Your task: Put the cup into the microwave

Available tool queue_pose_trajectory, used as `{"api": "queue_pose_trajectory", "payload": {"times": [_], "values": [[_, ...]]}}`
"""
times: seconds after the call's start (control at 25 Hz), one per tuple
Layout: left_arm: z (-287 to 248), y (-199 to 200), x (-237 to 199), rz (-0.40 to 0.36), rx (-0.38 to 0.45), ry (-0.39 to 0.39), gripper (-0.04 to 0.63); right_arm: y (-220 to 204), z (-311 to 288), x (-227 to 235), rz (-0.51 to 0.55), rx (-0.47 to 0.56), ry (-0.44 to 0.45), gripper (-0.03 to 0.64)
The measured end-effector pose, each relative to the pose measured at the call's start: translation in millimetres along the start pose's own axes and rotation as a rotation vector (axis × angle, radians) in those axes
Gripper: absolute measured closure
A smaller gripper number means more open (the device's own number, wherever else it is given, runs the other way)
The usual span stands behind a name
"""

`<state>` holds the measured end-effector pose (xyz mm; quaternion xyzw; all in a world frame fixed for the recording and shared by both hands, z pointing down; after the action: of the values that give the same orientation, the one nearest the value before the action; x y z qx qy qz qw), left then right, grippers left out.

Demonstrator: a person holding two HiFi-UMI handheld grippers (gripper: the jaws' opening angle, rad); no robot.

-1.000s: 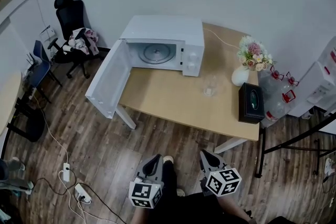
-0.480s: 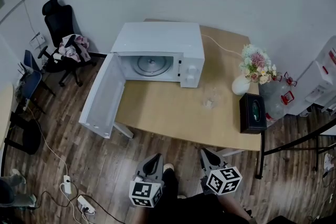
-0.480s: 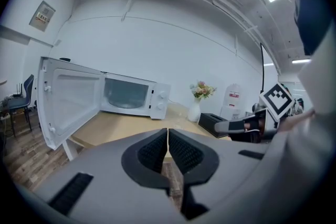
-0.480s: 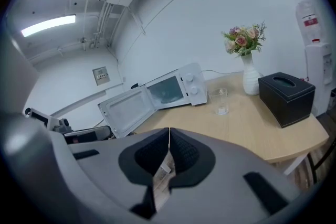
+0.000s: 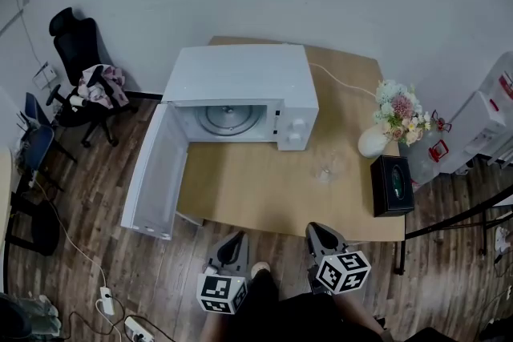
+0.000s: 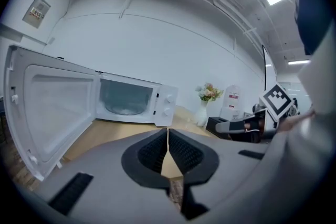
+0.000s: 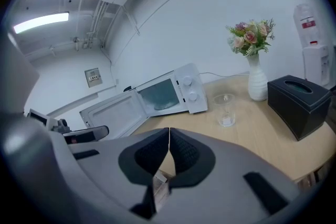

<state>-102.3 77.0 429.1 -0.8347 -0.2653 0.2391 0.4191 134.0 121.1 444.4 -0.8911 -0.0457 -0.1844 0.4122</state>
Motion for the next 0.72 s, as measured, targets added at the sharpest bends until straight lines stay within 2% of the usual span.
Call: {"api": "queue_pose_trajectory", "payload": {"times": [0.36,0.72], "values": [[-25,22,-38,-0.031,0.002,-0.035,0.589,27,-38,-3,-0.018,0.033,-0.033,0.621],[-34,25,-59,-0.018,0.001,-0.052,0.589,36,-55,-10,-0.017,0.023,-0.054,0.621]]}}
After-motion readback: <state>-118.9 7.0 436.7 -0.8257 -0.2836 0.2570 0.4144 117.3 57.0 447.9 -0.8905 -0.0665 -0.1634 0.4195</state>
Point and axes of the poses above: the fingertips, and each gripper's own axes: z backward along the fingers, x to its right, y out of its top, the point moved 8 cm from there along z, backward along the fingers, and after that the axes turned 15 degrees about -x, right-handed, at the moved point
